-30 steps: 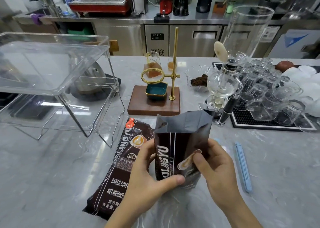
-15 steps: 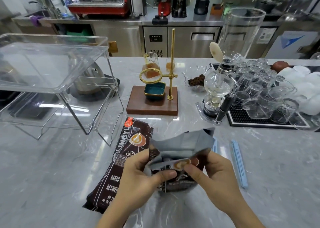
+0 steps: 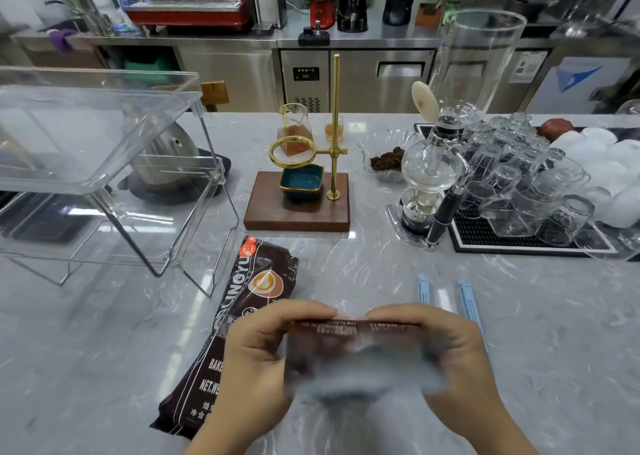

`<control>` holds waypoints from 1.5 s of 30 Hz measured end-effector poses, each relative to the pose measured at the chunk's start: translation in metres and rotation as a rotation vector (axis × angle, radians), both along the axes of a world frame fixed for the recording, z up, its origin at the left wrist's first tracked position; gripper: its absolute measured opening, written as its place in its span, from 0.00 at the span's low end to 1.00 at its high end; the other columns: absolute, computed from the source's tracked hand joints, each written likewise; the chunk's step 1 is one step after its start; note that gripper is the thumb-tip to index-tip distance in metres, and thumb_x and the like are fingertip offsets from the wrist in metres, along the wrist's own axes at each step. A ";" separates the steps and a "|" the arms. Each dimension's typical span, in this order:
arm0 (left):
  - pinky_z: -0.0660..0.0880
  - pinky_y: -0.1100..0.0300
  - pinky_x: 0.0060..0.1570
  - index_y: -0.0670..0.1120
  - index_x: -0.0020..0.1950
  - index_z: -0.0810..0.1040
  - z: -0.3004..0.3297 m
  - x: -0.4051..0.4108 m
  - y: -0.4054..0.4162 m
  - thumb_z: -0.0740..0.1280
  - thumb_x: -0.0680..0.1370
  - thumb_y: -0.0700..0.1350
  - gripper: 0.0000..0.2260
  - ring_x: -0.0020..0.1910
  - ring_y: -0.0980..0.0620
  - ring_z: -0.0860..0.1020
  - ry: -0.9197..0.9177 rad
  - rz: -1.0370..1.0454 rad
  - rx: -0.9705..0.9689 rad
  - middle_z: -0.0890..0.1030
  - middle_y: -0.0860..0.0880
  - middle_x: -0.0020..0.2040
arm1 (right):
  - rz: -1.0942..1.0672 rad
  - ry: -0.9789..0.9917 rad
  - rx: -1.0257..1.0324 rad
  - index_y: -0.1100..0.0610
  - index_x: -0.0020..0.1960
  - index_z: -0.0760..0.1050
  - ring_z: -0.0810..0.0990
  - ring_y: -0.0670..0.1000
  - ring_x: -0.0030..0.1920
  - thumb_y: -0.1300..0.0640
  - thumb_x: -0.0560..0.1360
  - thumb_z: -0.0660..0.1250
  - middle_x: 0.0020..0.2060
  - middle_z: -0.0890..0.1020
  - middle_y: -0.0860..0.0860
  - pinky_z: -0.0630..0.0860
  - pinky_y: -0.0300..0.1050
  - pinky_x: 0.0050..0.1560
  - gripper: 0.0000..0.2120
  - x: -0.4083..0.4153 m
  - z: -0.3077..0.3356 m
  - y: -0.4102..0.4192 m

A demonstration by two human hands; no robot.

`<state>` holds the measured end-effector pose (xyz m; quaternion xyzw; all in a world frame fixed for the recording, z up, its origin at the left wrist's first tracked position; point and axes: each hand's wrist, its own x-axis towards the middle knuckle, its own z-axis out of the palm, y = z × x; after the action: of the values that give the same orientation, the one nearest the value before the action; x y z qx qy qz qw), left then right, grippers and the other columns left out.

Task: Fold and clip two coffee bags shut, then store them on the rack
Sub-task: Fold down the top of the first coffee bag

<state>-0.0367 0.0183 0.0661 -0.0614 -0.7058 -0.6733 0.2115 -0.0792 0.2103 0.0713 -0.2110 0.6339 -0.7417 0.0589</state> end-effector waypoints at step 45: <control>0.74 0.79 0.34 0.70 0.41 0.82 -0.033 -0.005 0.026 0.69 0.71 0.35 0.25 0.33 0.72 0.79 -0.269 0.154 -0.034 0.83 0.68 0.35 | -0.348 -0.028 0.184 0.40 0.32 0.77 0.71 0.40 0.25 0.51 0.66 0.63 0.24 0.77 0.38 0.65 0.26 0.27 0.09 0.009 -0.036 -0.033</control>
<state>-0.0414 0.0447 0.0331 0.0801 -0.7417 -0.6452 0.1647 -0.0701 0.1772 0.0350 -0.0815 0.7252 -0.6824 -0.0424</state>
